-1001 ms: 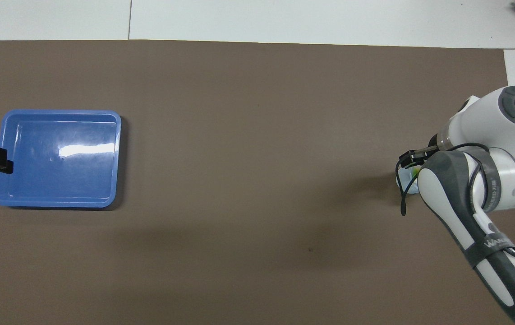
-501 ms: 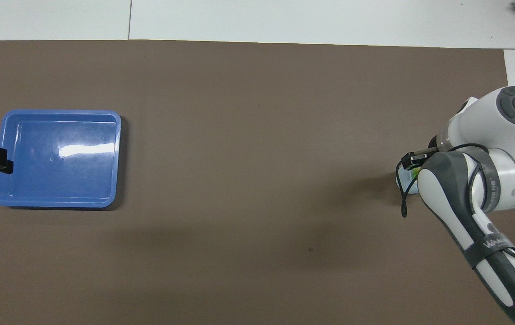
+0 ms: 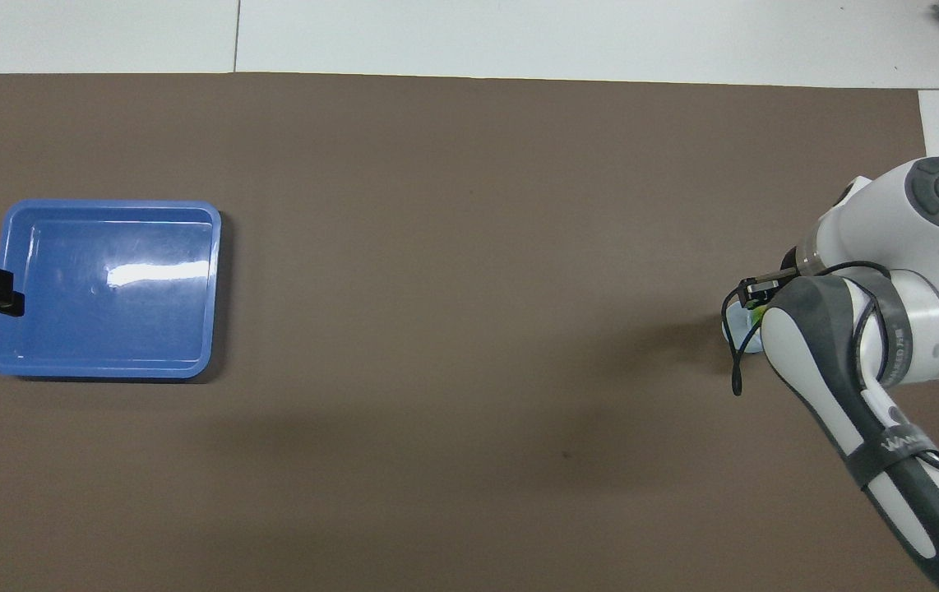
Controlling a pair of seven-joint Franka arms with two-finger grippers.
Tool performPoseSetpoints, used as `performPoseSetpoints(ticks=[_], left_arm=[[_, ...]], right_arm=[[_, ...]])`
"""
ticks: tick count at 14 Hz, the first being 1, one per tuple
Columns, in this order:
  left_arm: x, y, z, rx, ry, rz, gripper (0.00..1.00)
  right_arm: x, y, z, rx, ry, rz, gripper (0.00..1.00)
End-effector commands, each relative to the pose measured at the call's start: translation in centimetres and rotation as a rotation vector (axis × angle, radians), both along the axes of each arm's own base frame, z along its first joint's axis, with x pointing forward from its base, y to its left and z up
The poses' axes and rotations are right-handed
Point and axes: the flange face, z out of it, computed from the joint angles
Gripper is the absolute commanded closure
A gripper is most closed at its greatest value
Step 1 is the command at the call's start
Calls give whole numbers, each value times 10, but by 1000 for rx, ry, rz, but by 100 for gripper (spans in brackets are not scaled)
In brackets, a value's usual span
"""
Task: Right arm passes pens to left for tray arrangement
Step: 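Lower the right gripper into the cup and grasp the yellow pen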
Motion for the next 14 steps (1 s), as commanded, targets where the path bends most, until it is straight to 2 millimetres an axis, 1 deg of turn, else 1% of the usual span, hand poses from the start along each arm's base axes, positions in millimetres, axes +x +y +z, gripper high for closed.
performPoseSetpoints(ticks=[1, 6, 8, 10, 14], left_arm=[[-8, 2, 0, -7, -13, 7, 0], [-8, 3, 1, -7, -13, 9, 0], [-8, 3, 2, -7, -15, 9, 0], [-8, 3, 2, -7, -13, 9, 0], [-8, 3, 3, -7, -15, 9, 0]], right_arm=[[-1, -2, 1, -19, -2, 27, 41], [0, 0, -4, -18, -2, 31, 45], [0, 0, -4, -18, -2, 31, 57], [0, 0, -6, -18, 1, 31, 65], [2, 0, -15, -16, -1, 32, 67]])
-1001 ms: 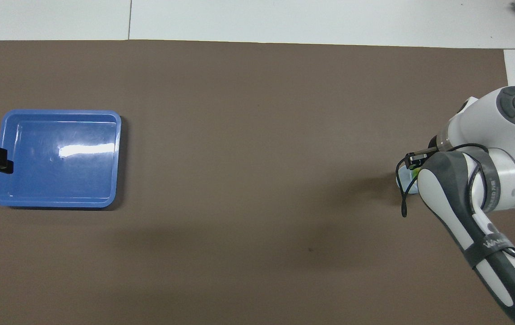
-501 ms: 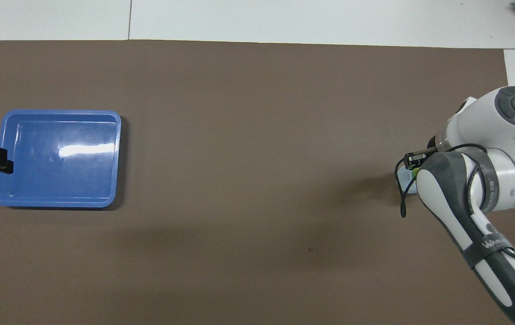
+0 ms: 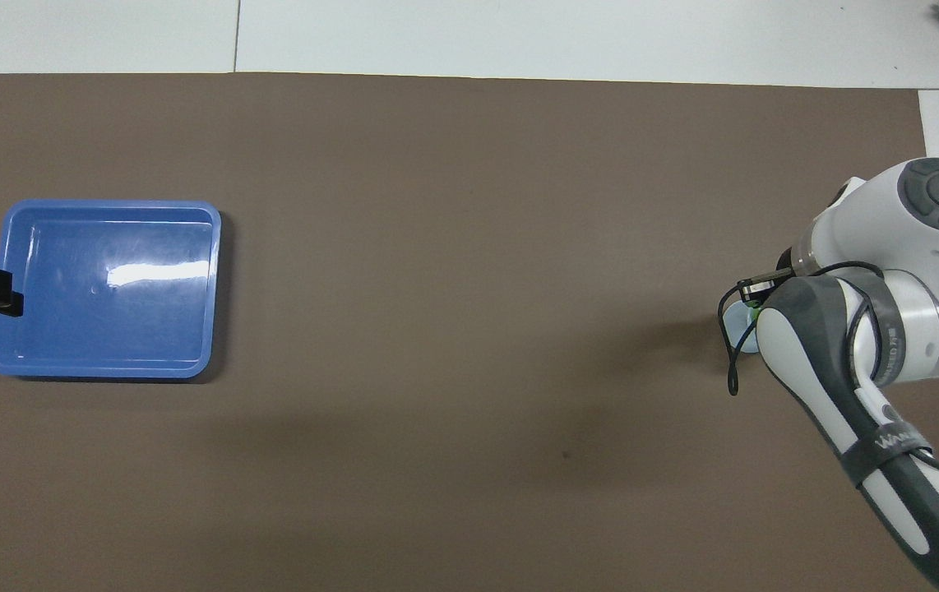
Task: Right arm passes pens to left for tray arrangement
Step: 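Lower the right gripper into the cup and grasp the yellow pen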
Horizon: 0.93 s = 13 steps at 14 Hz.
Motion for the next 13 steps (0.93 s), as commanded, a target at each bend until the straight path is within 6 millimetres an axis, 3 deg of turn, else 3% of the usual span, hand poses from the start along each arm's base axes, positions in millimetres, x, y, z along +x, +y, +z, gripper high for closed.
performPoseSetpoints(ticks=[1, 3, 6, 13], left_arm=[[-7, 3, 2, -7, -15, 8, 0], [-7, 3, 2, -7, -16, 8, 0], [-7, 4, 1, -7, -15, 10, 0], [-7, 3, 1, -7, -15, 7, 0]], right_arm=[[1, -1, -8, -17, -4, 28, 67], [1, -1, -8, -17, -3, 28, 67], [1, -1, -8, -18, -2, 26, 84], [1, -5, -5, -19, 6, 20, 98]])
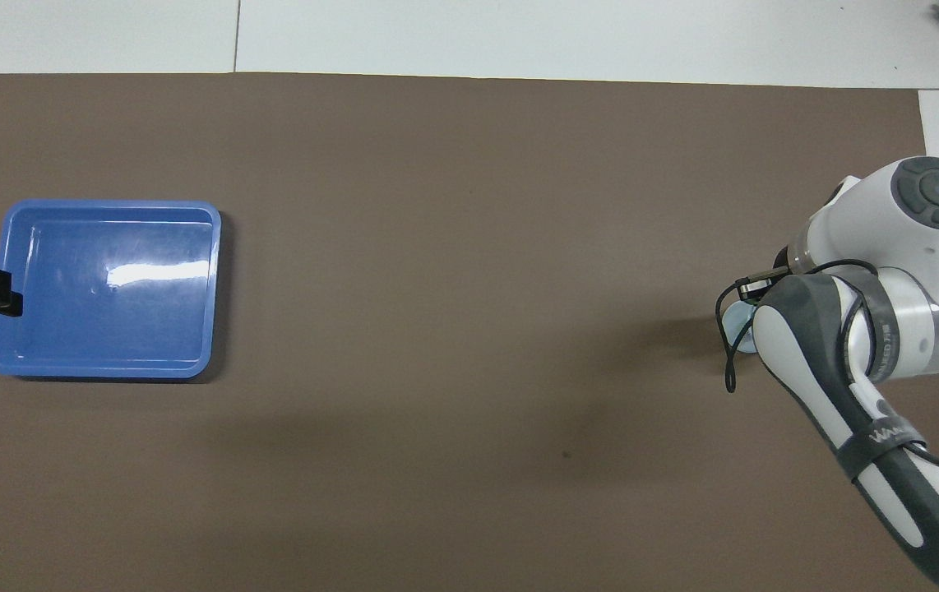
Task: Right arm passes pens to left for tray arrangement
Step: 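Lower the right gripper into the cup and grasp the yellow pen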
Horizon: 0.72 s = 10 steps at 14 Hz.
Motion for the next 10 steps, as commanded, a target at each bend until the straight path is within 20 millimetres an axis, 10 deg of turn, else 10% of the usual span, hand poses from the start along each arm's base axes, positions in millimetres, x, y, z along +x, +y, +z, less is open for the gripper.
performPoseSetpoints(ticks=[1, 10], left_arm=[[-7, 3, 1, -7, -14, 8, 0], [-7, 2, 0, -7, -12, 3, 0]], right_arm=[[-2, -5, -2, -17, 8, 17, 100], [-2, -9, 41, -29, 54, -4, 100]])
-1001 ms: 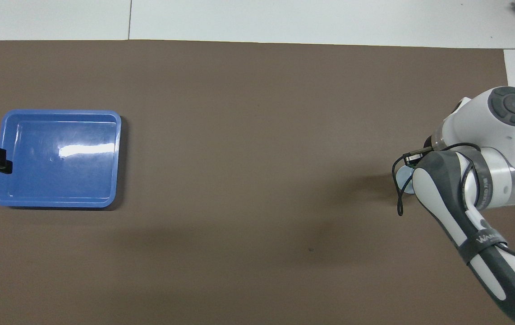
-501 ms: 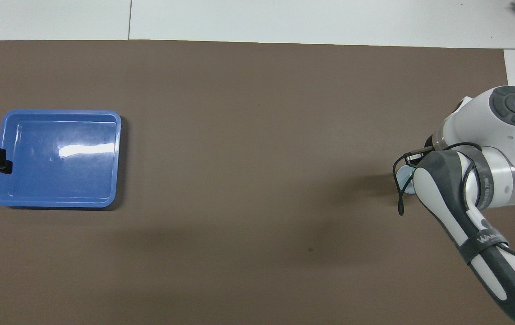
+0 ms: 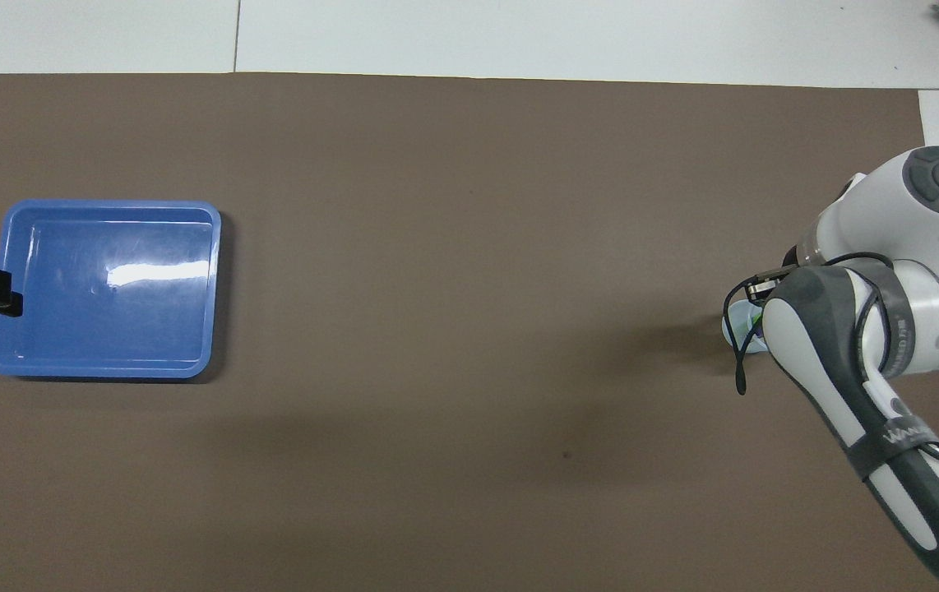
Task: Right arm passes pens to left for tray arrangement
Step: 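Lower the right gripper into the cup and grasp the yellow pen, then lift the yellow pen out of the cup with the right gripper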
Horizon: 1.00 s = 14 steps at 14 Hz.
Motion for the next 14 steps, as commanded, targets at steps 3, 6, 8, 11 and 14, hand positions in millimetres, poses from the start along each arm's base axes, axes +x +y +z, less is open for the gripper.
performPoseSetpoints(ticks=[3, 6, 8, 11, 14], left_arm=[[-7, 1, 0, -7, -9, 2, 0], [-8, 0, -1, -7, -2, 6, 0], [-8, 1, -2, -7, 2, 14, 0], [-8, -1, -2, -7, 3, 8, 0], [-10, 0, 3, -6, -3, 14, 0]], right_arm=[[-4, -6, 39, -23, 16, 6, 100], [-11, -6, 61, -25, 8, 2, 100], [-13, -8, 77, -24, 9, 17, 100], [-17, -11, 93, -23, 13, 28, 100], [-20, -11, 119, -15, 15, 21, 100]])
